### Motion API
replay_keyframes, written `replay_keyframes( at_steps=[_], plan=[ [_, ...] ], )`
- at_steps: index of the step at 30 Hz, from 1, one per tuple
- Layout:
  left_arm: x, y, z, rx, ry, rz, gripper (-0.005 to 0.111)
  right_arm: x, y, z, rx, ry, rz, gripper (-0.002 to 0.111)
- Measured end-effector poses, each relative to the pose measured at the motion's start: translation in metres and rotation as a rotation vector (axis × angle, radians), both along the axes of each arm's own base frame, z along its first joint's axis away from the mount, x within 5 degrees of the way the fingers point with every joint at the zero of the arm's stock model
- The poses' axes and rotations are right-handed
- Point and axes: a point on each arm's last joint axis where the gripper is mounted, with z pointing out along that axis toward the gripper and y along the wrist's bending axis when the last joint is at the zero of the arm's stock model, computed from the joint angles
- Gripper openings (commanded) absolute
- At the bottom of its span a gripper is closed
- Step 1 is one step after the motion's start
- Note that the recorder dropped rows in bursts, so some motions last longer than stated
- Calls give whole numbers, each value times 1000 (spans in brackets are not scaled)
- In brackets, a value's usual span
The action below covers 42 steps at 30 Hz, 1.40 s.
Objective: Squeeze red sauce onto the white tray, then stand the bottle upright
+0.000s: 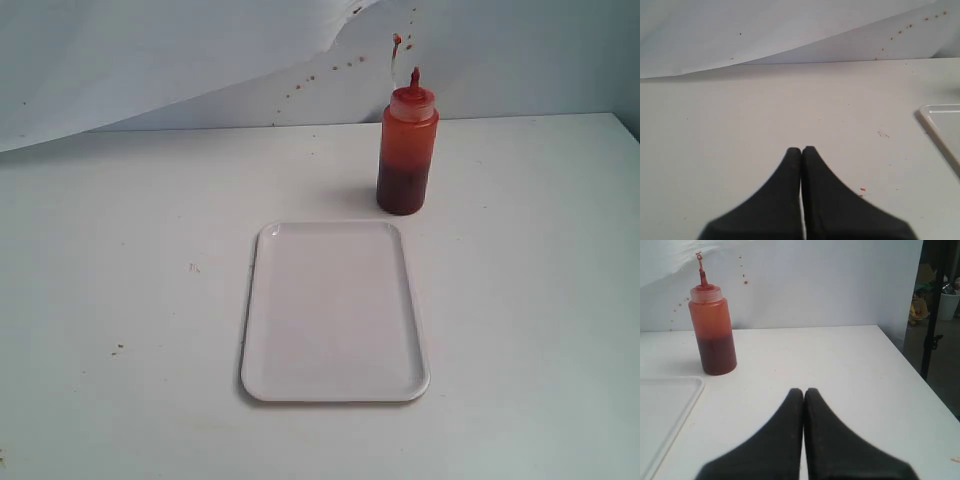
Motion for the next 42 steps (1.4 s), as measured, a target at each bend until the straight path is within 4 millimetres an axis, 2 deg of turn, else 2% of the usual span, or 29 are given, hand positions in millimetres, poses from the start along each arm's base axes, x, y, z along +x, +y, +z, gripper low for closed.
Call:
replay_keyframes(
  at_steps=[9,14,34,36,42],
  plan=[
    [0,0,0,0,0,0,0,0,0,0,21,-3,2,0],
    [0,0,0,0,0,0,0,1,1,6,60,-62,4,0],
    [0,0,0,0,0,0,0,1,1,8,61,-84,4,0],
    [0,0,0,0,0,0,0,1,1,12,60,-129,3,0],
    [0,0,0,0,0,0,0,-5,-1,44,66,-496,-5,0]
  ],
)
